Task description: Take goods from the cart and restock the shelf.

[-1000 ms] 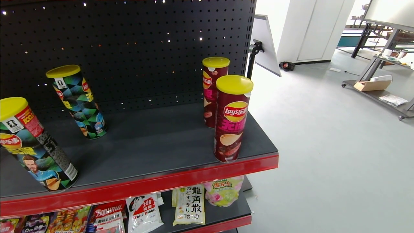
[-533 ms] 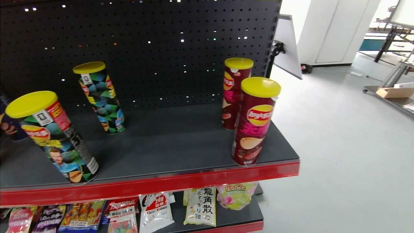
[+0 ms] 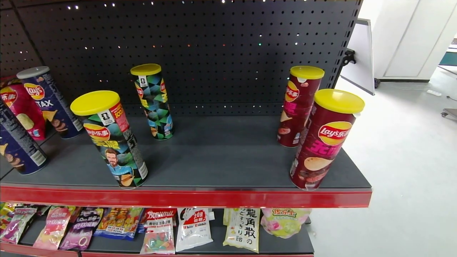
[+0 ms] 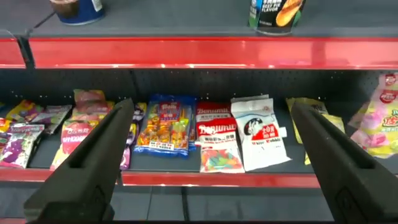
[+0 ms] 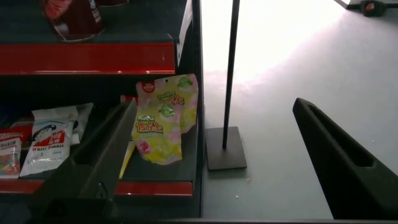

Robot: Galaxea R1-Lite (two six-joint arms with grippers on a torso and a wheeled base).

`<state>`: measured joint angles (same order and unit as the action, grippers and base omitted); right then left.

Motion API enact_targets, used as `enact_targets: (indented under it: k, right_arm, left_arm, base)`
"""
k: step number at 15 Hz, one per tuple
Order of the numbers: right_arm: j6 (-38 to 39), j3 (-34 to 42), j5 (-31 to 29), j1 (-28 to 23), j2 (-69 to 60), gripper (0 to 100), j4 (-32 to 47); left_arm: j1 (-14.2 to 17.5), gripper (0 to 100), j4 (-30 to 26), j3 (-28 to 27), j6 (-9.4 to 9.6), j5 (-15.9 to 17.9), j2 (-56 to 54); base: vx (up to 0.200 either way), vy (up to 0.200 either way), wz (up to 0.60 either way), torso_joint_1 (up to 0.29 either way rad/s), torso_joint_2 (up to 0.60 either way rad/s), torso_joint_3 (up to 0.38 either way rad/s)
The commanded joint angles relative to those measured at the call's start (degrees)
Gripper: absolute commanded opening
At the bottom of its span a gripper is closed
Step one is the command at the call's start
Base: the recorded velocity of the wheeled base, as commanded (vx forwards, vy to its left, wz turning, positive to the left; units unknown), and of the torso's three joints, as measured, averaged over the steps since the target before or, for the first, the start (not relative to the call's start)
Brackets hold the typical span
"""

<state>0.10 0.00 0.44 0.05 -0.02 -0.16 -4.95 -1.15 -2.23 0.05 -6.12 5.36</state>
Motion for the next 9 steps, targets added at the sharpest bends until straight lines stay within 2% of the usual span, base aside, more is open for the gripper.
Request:
enact_targets:
  k: [1, 3, 4, 5, 6, 7, 8, 9]
  right_arm:
    - [-0.01, 0.0, 0.0, 0.04, 0.02, 100, -0.02]
    - [-0.01, 0.0, 0.0, 0.04, 0.02, 100, -0.02]
    - [-0.01, 0.0, 0.0, 0.04, 0.02, 100, -0.02]
    - [-0.01, 0.0, 0.0, 0.04, 0.02, 100, -0.02]
    - [0.08, 0.0, 0.0, 0.04, 0.02, 100, -0.02]
    - [0.08, 0.0, 0.0, 0.04, 0.02, 100, -0.02]
    - [0.08, 0.0, 0.0, 0.04, 0.02, 100, -0.02]
    - [0.08, 0.0, 0.0, 0.04, 0.02, 100, -0.02]
  left_arm:
    - [0.03, 100, 0.79, 0.65, -0.05, -0.3, 0.35]
    - [0.03, 100, 1.15, 1.0, -0.22, -6.01, 0.35]
    - [0.03, 100, 1.41, 1.26, -0.4, -7.42, 0.26]
    - [0.03, 100, 2.29, 1.53, -0.66, -7.24, 0.26]
    - [0.03, 100, 4.05, 2.23, -1.63, -5.66, 0.26]
    - [0.03, 100, 3.78, 2.23, -4.09, 0.41, 0.26]
    - [0.03, 100, 2.99, 2.23, -3.83, 5.59, 0.26]
    - [0.03, 100, 2.9, 2.14, -3.3, 6.47, 0.26]
  base:
    - [0.0, 0.0, 0.0, 0.0, 0.0, 0.0]
    - [0.0, 0.0, 0.0, 0.0, 0.0, 0.0]
    - [0.0, 0.0, 0.0, 0.0, 0.0, 0.0]
    - [0.0, 0.0, 0.0, 0.0, 0.0, 0.0]
    - [0.0, 0.0, 0.0, 0.0, 0.0, 0.0]
    - [0.0, 0.0, 0.0, 0.0, 0.0, 0.0]
    - [0.0, 0.0, 0.0, 0.0, 0.0, 0.0]
    - [0.0, 0.0, 0.0, 0.0, 0.0, 0.0]
